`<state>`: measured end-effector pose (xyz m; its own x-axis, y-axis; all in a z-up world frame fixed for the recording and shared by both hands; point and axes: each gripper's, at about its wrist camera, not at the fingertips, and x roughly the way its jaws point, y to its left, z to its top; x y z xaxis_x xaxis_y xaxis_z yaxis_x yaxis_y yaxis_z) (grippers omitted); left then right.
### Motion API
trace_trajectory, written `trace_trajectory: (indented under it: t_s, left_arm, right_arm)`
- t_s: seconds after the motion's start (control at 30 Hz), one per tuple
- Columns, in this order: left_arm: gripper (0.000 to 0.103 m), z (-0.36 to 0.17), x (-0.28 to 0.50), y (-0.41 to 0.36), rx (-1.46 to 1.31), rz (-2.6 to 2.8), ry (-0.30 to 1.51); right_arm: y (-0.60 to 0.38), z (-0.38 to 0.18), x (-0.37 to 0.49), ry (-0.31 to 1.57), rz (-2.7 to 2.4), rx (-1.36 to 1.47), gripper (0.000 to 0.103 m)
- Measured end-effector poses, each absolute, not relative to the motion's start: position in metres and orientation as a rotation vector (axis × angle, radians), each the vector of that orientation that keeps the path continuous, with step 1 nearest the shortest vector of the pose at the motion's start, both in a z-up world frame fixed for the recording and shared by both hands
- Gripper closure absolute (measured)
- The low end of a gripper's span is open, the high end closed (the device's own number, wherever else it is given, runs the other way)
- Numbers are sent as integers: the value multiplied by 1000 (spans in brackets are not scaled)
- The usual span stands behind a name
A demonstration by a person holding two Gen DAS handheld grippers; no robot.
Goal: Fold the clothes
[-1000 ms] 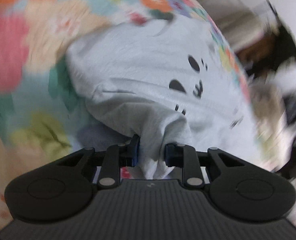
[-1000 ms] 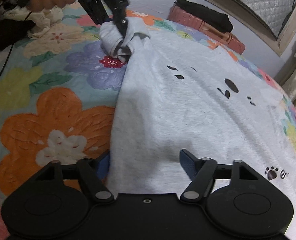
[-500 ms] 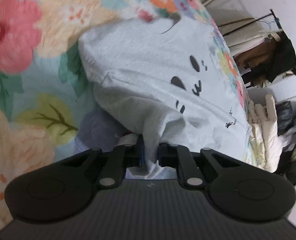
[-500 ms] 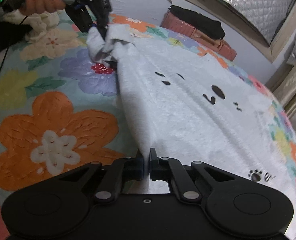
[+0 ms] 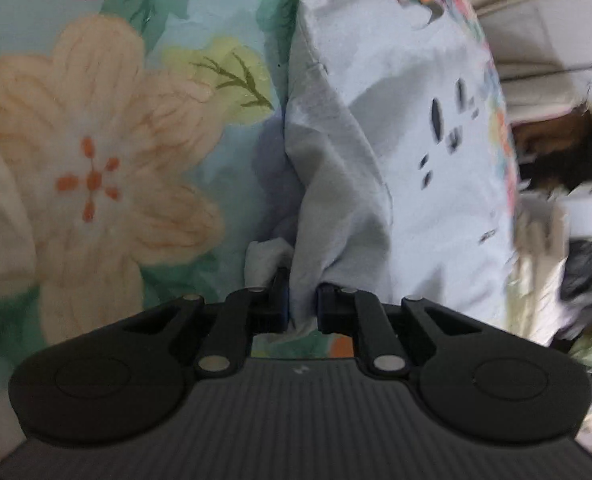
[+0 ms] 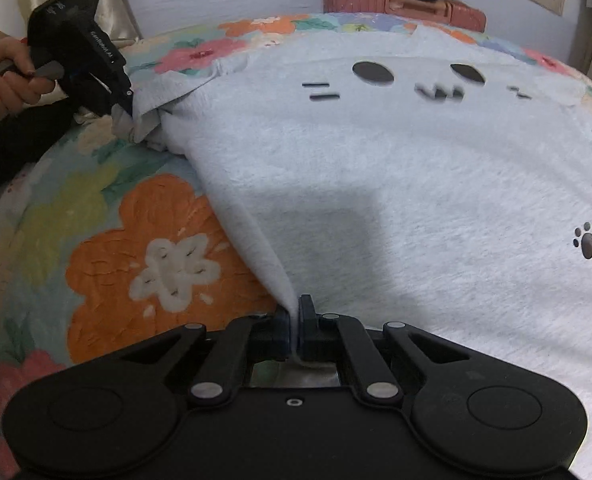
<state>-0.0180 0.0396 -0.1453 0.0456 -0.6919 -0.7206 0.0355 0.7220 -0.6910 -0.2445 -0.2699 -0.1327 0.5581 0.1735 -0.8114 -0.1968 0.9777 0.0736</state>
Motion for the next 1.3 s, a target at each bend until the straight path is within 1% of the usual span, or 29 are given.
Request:
trace_trajectory:
  t_s: [0.1,0.2,0.33,0.4,0.43,0.47,0.5,0.53,0.57,0.6,0.63,0.67,0.73,0.77,0.8,0.83,0.87,0.9,1.0,1.1,1.13,1.2,1.27,1.3]
  left_arm:
    - [91,-129,-21,45,-555,-623,1376]
    - [90,-110,-22,47,-455,-642,1308]
    - [90,-74,-34,48,-181,-661,1146]
    - [90,-62,-38,47,-70,-660,1099]
    - [87,-59,-37,44,-44,-669,1085]
    - [80,-58,-35,40,-33,-681,1080]
    - [76,-57,-32,36,-36,-690,1079]
    - [67,-56,-29,33,-43,-704,1075]
    - [52,-56,-27,29,-55,-726,1066]
    - [41,-57,-24,24,-61,-754,1062]
    - [19,-61,-21,18,-57,-789,1065]
    - [17,-68,-18,12,-46,-804,1073]
    - [17,-80,-13,2,-45,-782,1117]
    - [17,-85,-11,-1,-59,-782,1137]
    - [17,-88,-9,-4,-88,-791,1145]
    - [17,-89,-6,-8,-113,-805,1148]
    - [17,-90,-4,-13,-126,-824,1150]
    - [17,-90,-3,-20,-123,-847,1153]
    - [17,-95,-2,-44,-70,-892,1180]
    - [16,-112,-5,-67,89,-870,1232]
    - [20,-118,-7,-72,177,-816,1254]
    - [32,-125,-10,-70,261,-768,1273]
    - [59,-119,-7,-57,230,-806,1258]
    - [64,-117,-4,-53,228,-823,1259]
  right_arm:
    - [-274,-133,-242,954,229,0,98]
    - [-273,-137,-241,952,230,-9,98]
    - [-274,-138,-243,947,233,-25,98]
    - [-275,-138,-242,951,235,-12,98]
    - [-276,-137,-242,954,235,-6,98]
    - [-276,-137,-241,956,235,-2,98]
    - [-276,-137,-241,957,234,-2,98]
    - [-275,-137,-241,957,232,-6,98]
    - [-273,-137,-242,955,229,-11,98]
    - [-272,-137,-243,952,224,-14,98]
    - [-271,-137,-244,949,217,-11,97]
    - [-272,-138,-245,945,208,5,95]
    - [-278,-141,-247,929,175,102,91]
    - [-280,-140,-248,924,158,149,86]
    - [-280,-138,-250,929,148,183,74]
    - [-280,-133,-254,941,144,206,65]
    - [-278,-128,-259,945,140,216,52]
    - [-276,-123,-268,940,122,208,48]
    - [-269,-107,-297,922,58,176,46]
    - [-268,-101,-328,964,-62,176,45]
    - [-271,-100,-336,975,-102,185,45]
    - [-270,-95,-356,986,-183,205,45]
    - [-267,-91,-370,969,-239,215,45]
    - [-264,-90,-376,954,-276,219,45]
